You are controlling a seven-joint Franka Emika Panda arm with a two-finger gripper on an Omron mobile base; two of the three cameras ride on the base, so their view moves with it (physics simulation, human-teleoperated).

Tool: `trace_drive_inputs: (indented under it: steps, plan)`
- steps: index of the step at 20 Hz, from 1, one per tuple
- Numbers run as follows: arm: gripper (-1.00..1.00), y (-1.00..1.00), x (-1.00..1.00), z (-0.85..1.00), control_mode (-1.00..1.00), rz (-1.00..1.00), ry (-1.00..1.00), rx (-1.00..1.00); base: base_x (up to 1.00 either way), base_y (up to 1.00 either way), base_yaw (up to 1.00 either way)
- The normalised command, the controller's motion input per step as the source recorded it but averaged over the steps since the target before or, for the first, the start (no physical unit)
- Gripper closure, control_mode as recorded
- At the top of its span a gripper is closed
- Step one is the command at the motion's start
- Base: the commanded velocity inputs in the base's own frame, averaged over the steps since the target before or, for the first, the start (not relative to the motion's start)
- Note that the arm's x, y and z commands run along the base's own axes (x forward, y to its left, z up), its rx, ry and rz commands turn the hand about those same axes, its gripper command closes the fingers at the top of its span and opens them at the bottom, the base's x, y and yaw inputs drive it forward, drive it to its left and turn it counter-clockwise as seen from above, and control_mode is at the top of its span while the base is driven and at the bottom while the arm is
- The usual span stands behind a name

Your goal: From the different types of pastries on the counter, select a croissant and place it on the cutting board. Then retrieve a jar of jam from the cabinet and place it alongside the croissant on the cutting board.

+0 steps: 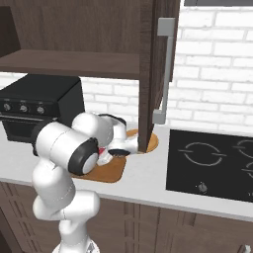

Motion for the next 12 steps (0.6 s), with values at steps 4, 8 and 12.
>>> trace_drive_inputs:
  steps: [4, 8, 12]
  plan:
    - [1.00, -0.08, -0.09, -0.19, -1.00, 0.09, 0.05, 0.00, 0.00, 0.00, 0.00]
    - [1.00, 0.00, -0.02, -0.02, -1.00, 0.02, 0.02, 0.00, 0.00, 0.00, 0.00]
    - [-1.00, 0.00, 0.00, 0.00, -1.00, 0.00, 0.00, 0.00, 0.00, 0.00, 0.00]
